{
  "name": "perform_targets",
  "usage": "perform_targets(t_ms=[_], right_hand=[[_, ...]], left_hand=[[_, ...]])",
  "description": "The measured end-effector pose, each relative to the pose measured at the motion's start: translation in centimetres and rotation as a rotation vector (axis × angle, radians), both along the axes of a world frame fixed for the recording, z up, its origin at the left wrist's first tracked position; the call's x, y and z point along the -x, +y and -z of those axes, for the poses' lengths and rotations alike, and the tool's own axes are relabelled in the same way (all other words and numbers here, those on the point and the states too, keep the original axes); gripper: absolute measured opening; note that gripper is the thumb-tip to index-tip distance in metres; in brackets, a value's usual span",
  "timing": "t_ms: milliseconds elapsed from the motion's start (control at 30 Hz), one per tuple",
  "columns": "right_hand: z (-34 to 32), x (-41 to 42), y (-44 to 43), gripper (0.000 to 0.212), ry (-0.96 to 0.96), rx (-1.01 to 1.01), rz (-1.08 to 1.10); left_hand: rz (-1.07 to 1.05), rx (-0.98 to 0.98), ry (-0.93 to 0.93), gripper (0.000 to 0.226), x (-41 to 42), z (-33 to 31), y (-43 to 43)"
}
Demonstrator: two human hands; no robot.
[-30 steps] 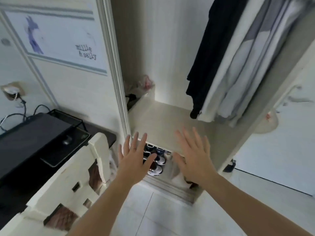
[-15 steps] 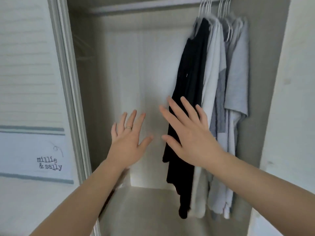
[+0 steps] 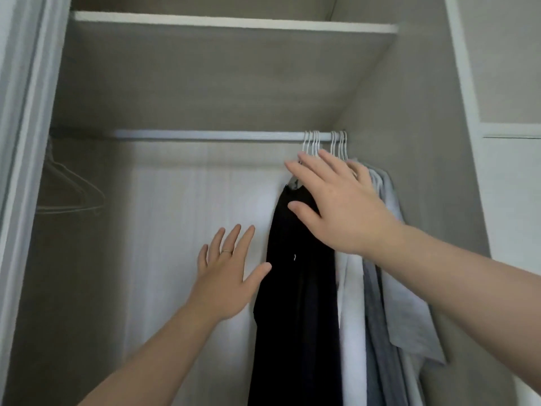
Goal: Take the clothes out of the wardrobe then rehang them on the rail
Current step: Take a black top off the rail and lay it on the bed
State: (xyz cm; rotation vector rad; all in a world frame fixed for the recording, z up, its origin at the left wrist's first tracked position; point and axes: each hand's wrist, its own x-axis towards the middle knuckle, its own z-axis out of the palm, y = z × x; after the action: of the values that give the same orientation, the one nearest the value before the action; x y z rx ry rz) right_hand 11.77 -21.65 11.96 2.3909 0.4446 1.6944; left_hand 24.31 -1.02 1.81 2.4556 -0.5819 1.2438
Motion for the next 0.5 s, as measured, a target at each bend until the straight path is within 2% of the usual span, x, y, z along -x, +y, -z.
perform_targets(t_ms=[100,400,500], right_hand=[[-2.5,-1.0,-0.8,0.06,-0.049,-0.008,0.055],[-6.3,-4.6,-1.7,0.052,-0.004,-0.07,0.318],[-6.6,-5.8,-1.3,0.044,-0.043,-0.013,0.404]], left_hand=[[0.075,0.024,-0.02,0.082,-3.7,-2.8,-1.2],[0.227,0.086,0.033,0.074,-15.5,-9.0,-3.9],[0.266,0.12,0.073,0.074,-18.8,-10.2,-5.0]])
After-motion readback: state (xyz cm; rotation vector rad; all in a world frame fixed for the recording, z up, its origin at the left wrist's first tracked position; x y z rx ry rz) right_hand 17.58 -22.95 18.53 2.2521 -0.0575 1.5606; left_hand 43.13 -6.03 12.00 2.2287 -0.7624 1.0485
